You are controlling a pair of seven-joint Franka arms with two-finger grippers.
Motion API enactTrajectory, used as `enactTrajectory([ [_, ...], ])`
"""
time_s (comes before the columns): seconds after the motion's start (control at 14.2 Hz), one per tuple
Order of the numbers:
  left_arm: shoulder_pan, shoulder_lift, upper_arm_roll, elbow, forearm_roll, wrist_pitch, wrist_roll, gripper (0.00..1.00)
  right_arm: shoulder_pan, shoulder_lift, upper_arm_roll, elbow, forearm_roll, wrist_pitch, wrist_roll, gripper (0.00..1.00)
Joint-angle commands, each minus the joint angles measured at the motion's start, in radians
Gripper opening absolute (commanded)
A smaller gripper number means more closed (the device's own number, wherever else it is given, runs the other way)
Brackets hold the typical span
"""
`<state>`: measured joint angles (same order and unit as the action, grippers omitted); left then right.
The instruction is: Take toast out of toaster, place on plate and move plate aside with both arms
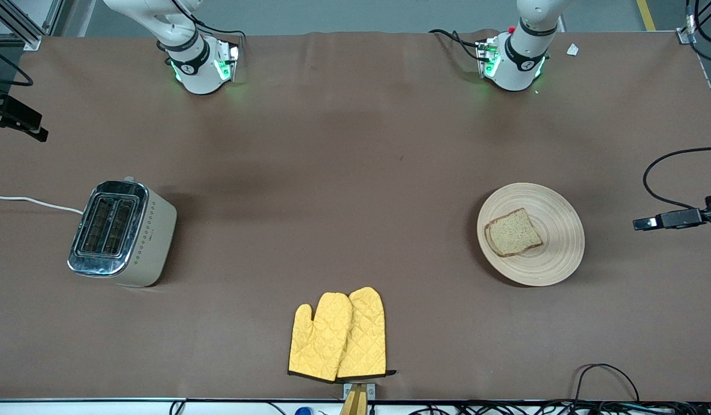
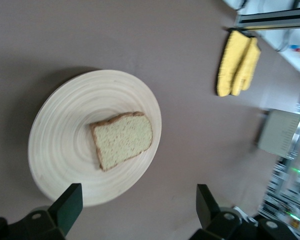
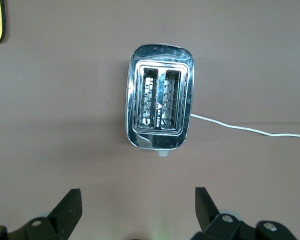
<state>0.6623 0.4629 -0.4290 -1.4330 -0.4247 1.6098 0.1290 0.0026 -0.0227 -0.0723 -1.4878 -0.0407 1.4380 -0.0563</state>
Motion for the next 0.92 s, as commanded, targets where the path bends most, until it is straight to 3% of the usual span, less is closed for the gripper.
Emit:
enactTrajectory([
  [0.0, -0.001, -0.104, -0.129, -0.006, 0.195, -0.011, -0.213, 1.0, -0.015, -0.006, 0.011, -0.008, -0.008, 0.004, -0.014, 1.0],
  [0.28, -0.003, -0.213, -0.304, -0.007, 0.415, -0.019, -0.396, 1.0, -0.015, -0.006, 0.011, -0.009, -0.007, -0.001, -0.014, 1.0],
  [0.42, -0.065, -0.25, -0.301, -0.009, 0.454, -0.028, -0.398, 1.0, -0.016, -0.006, 0.011, -0.008, -0.007, 0.001, -0.014, 1.0],
  [0.57, -0.171, -0.306, -0.208, -0.01, 0.477, -0.074, -0.388, 1.0, -0.015, -0.006, 0.011, -0.008, -0.007, 0.002, -0.014, 1.0],
  [0.71, -0.356, -0.36, -0.017, -0.015, 0.478, -0.08, -0.385, 1.0, -0.015, -0.006, 0.011, -0.008, -0.007, 0.001, -0.014, 1.0],
  [0.85, -0.491, -0.407, 0.105, -0.017, 0.478, -0.154, -0.376, 1.0, -0.015, -0.006, 0.011, -0.008, -0.007, 0.001, -0.014, 1.0],
])
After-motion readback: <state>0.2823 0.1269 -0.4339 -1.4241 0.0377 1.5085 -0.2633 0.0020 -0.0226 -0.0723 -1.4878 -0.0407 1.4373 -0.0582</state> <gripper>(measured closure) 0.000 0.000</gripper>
